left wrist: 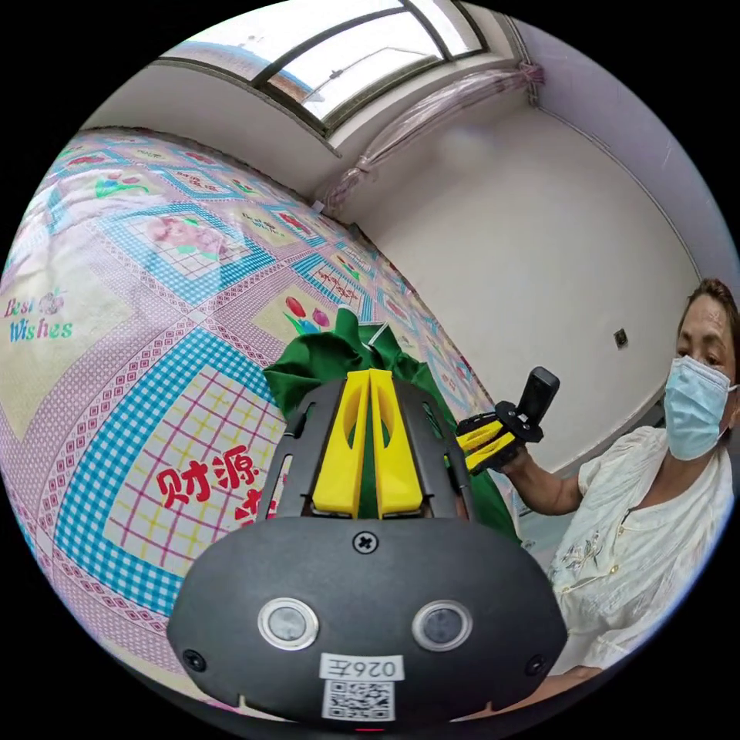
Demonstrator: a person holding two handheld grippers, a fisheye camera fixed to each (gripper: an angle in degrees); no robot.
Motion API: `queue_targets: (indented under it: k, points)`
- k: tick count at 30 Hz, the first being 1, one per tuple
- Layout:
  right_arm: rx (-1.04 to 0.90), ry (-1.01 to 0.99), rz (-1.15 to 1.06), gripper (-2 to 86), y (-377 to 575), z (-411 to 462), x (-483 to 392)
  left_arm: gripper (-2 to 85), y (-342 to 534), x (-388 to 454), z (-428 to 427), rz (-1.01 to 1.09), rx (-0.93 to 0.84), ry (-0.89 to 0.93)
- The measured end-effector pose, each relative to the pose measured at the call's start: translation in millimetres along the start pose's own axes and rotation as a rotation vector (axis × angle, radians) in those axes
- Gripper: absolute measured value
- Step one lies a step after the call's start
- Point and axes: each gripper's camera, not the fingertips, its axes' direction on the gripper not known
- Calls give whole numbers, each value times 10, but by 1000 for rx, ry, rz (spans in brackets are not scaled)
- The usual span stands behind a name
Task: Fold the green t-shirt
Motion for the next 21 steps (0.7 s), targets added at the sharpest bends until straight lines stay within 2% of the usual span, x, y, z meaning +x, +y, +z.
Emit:
queue_targets:
  k: [2, 4, 6, 8, 11, 13, 16, 21]
  points:
    - [-15, 0, 10, 0, -123, 194, 8, -10, 101, -41, 92, -50, -47, -37]
    - [-131, -23, 77, -7, -116, 474, 81, -10, 191, -130, 264, -96, -173, -83]
    - [-192, -41, 113, -9, 18, 534, 78, -10, 228, -161, 302, -107, -221, -98]
    - [-180, -7, 140, -9, 135, 434, 36, -10, 236, -147, 248, -90, -207, -76]
    - [-57, 91, 184, -10, 64, 172, 33, -10, 214, -126, 104, -90, -140, -87]
    - [3, 155, 151, -11, -212, 127, 49, -10, 156, -99, 26, -99, -82, -107]
    - [-7, 242, 113, -11, -570, 338, 126, -10, -2, -47, 104, -91, -98, -121]
    - [-56, 282, 112, -9, -819, 642, 219, -10, -219, 12, 308, -119, -130, -360]
